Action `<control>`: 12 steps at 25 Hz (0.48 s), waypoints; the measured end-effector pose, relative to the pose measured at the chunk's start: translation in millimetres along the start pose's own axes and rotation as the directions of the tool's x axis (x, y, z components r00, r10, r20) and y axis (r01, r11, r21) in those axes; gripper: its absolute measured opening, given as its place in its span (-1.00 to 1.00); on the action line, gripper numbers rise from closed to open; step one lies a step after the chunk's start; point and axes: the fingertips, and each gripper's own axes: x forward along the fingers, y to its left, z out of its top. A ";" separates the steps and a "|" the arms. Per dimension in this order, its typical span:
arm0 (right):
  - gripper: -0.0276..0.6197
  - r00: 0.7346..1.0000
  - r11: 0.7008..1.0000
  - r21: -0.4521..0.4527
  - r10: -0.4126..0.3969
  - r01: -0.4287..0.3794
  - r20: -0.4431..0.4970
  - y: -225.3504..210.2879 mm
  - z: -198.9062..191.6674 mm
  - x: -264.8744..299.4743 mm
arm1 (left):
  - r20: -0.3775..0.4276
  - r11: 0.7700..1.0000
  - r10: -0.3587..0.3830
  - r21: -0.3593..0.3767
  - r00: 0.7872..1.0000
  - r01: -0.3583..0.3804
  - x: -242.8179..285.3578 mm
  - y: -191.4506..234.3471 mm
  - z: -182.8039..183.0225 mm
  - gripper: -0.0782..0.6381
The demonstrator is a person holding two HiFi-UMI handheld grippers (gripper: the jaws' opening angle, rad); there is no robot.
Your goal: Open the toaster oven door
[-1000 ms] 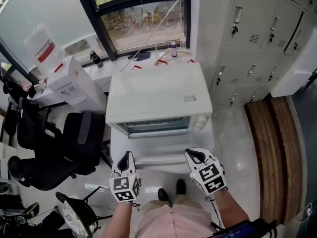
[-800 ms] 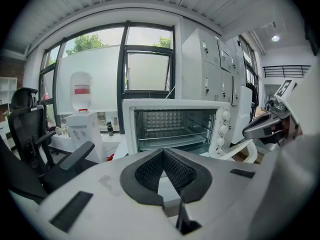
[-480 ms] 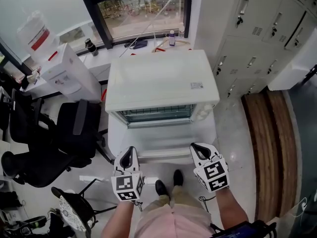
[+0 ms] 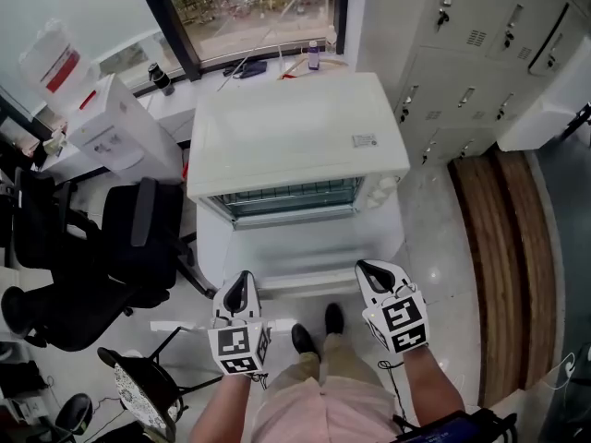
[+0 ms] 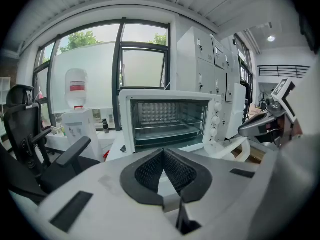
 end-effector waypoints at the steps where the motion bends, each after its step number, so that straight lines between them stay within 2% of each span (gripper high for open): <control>1: -0.91 1.000 1.000 0.002 0.000 0.000 -0.002 0.5 -2.1 0.4 | -0.004 1.000 -0.001 0.000 1.000 0.001 -0.4 -0.2 -2.3 -0.75; 12: -0.91 1.000 1.000 0.021 0.008 -0.008 -0.026 7.9 -23.6 4.1 | -0.047 1.000 -0.016 -0.005 0.999 0.016 -2.8 -3.6 -24.7 -0.75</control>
